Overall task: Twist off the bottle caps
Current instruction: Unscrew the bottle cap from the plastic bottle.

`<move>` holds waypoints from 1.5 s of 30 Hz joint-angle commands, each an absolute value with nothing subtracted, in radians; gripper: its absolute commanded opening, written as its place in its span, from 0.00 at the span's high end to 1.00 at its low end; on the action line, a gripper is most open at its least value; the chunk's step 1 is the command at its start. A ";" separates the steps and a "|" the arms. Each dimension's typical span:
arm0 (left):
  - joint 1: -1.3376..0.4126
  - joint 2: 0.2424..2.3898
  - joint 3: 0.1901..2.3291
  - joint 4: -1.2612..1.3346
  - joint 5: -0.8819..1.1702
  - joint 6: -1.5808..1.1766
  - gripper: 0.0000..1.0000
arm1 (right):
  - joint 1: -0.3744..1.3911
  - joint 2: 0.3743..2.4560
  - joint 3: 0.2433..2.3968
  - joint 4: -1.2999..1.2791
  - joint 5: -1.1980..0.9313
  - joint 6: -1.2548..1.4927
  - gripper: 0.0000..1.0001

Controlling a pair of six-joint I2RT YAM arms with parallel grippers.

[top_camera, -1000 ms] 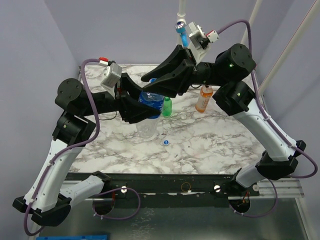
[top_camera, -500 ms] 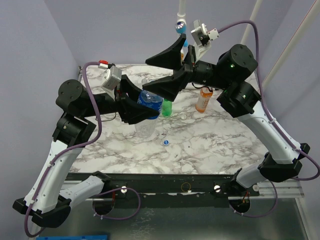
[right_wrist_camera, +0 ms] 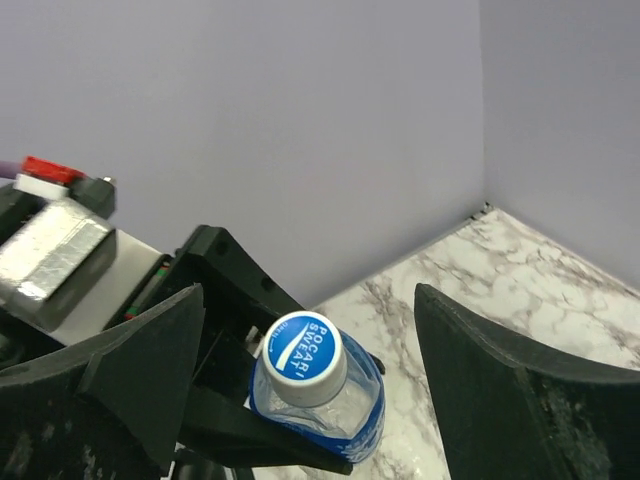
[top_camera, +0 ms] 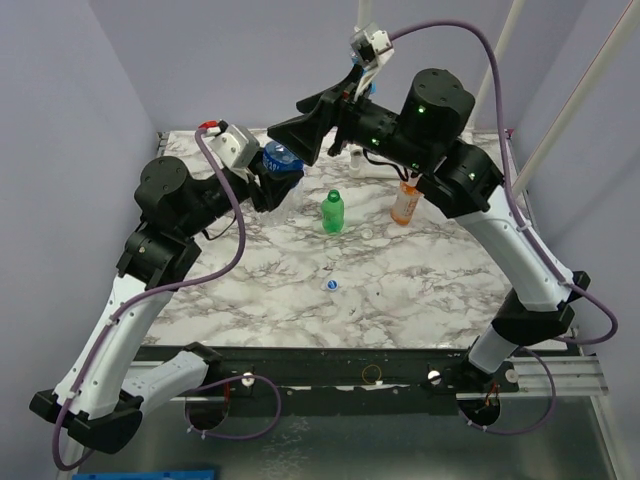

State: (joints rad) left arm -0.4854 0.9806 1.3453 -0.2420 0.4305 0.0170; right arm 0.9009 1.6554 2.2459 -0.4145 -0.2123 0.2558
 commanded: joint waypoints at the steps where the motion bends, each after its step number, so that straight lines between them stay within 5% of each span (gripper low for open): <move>1: -0.489 0.986 1.353 -0.253 0.306 0.062 0.97 | 0.914 1.692 2.274 -0.482 -0.119 0.244 0.15; 7: -0.495 0.991 1.354 -0.250 0.312 0.050 0.97 | 0.915 1.688 2.234 -0.417 -0.113 0.257 0.31; 20: -0.499 0.991 1.361 -0.252 0.404 -0.016 0.97 | 0.914 1.671 2.185 -0.366 -0.171 0.260 0.99; 27: -0.499 0.989 1.416 -0.253 0.736 -0.177 0.98 | 0.899 1.653 2.212 -0.427 -0.530 0.151 0.99; 36: -0.496 1.028 1.479 -0.187 1.197 -0.502 1.00 | 0.834 1.558 2.012 -0.103 -1.273 0.326 0.99; 43: -0.489 1.017 1.474 -0.174 1.165 -0.483 1.00 | 0.831 1.546 2.025 -0.154 -1.133 0.277 0.98; 45: -0.487 1.008 1.457 -0.179 1.096 -0.425 1.00 | 0.830 1.525 2.021 -0.211 -0.927 0.223 0.74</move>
State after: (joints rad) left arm -0.4927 1.0267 1.4490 -0.2409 1.1286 -0.4339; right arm 0.8249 1.5444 2.0132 -0.0875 -1.0760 0.3103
